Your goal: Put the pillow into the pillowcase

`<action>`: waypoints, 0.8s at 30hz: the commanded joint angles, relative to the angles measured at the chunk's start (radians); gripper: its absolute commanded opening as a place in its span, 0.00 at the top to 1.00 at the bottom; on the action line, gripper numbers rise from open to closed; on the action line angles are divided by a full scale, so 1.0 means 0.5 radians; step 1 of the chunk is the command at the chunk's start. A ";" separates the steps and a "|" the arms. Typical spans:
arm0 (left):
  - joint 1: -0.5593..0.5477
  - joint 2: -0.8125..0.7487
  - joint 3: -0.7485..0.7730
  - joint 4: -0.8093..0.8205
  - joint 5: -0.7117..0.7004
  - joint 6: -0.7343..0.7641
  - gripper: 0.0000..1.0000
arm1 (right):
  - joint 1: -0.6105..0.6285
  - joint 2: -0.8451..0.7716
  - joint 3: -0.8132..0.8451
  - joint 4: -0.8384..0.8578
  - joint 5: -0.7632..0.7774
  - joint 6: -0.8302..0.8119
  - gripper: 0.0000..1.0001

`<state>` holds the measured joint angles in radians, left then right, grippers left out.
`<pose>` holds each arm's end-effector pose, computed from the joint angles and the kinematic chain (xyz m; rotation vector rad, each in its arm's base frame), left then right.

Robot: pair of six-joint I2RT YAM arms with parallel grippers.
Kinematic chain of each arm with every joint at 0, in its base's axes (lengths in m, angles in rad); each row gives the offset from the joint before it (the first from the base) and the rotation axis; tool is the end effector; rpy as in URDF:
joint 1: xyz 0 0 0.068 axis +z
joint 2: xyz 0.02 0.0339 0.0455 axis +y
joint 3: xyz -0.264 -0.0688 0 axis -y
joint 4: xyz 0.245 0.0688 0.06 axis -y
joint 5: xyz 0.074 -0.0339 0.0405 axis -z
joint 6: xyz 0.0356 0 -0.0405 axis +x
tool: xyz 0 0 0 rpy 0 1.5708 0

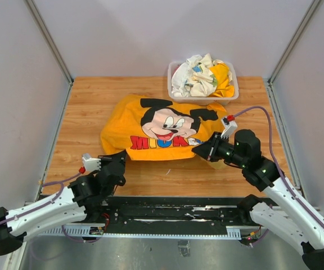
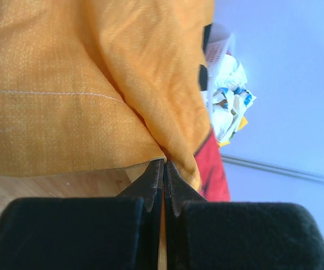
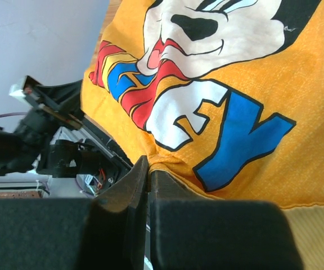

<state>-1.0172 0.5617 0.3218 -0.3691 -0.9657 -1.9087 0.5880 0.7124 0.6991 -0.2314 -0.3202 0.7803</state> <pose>0.0912 -0.0919 0.2003 -1.3142 1.5206 -0.8962 0.1357 0.1039 0.3167 -0.0584 1.9909 1.2227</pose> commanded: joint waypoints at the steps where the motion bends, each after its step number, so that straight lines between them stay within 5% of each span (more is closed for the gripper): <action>1: -0.015 -0.100 0.291 -0.526 -0.124 0.190 1.00 | -0.017 -0.024 0.165 0.012 0.133 -0.123 0.99; 12: -0.012 0.082 1.194 -0.749 -0.433 0.814 1.00 | -0.020 0.213 0.609 -0.065 0.304 -0.282 0.99; 24: 0.006 0.491 1.948 -0.289 -0.532 1.816 1.00 | -0.020 0.627 1.380 -0.279 0.304 -0.398 0.99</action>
<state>-1.0168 0.7353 1.1683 -0.6586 -1.1564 -1.2625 0.5877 1.0164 1.2327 -0.3779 -0.1822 0.6380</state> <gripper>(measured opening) 0.009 0.022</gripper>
